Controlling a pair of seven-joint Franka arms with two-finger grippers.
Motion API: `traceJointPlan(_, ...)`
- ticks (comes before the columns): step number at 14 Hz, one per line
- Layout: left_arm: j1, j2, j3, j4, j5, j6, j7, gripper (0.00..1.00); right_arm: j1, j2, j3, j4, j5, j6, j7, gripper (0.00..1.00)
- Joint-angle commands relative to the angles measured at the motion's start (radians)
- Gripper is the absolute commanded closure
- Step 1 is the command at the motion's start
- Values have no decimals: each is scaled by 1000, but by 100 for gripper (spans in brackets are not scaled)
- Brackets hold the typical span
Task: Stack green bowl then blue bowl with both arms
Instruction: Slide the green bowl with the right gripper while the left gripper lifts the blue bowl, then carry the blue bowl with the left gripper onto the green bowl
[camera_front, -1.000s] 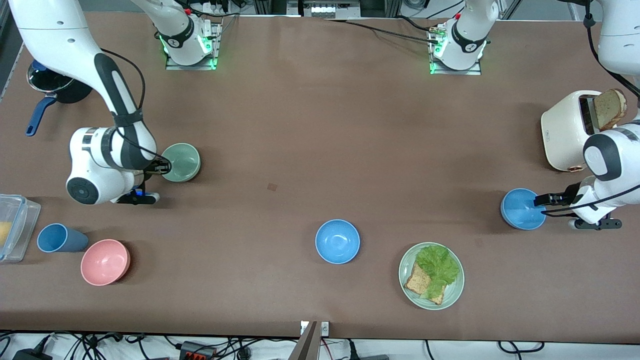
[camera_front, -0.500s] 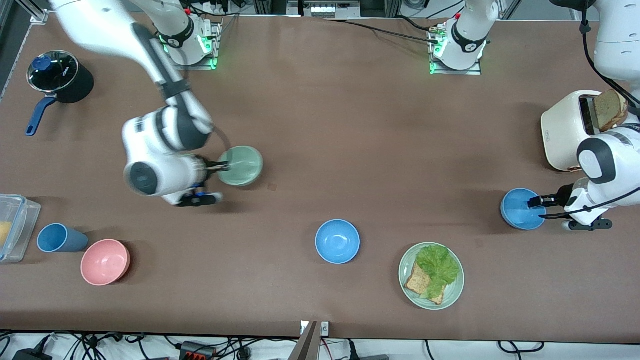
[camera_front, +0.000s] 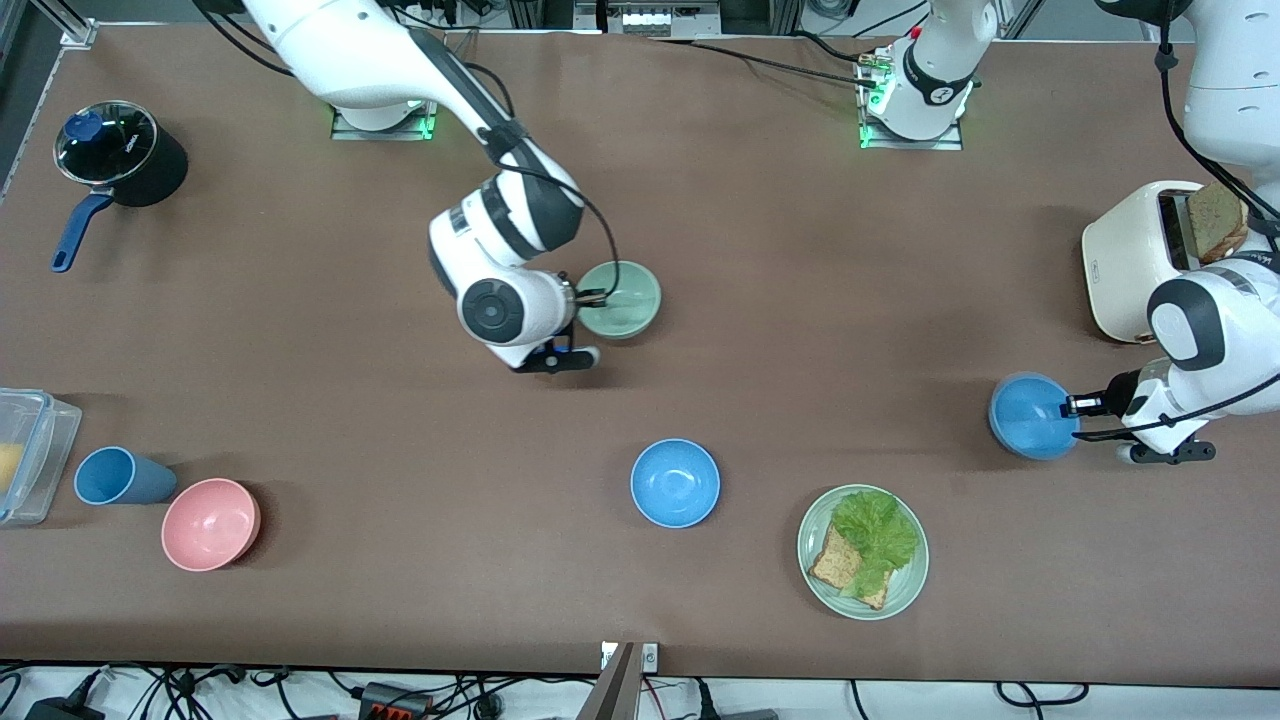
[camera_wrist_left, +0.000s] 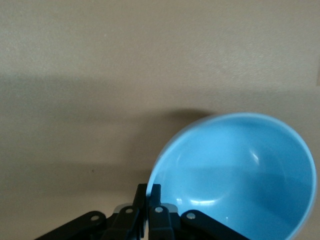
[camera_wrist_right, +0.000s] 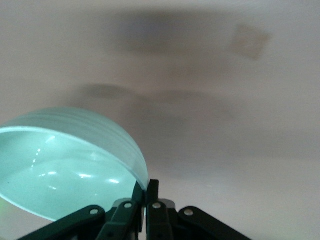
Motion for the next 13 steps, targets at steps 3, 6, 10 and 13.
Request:
traceJointPlan(3, 0, -67, -31, 39, -26, -170, 5, 100, 42, 70, -8, 35, 35, 48, 27, 100)
traceJointPlan(6, -6, -161, -85, 53, -21, -301, -79, 100, 44, 56, -8, 83, 32, 31, 154, 0)
traceJointPlan(10, -8, -242, -195, 53, -21, -418, -292, 100, 19, -5, -63, 234, -43, -128, 185, 0)
traceJointPlan(13, -8, -285, -339, 50, -23, -445, -553, 100, -37, -94, -149, 302, -56, -216, 178, 0)
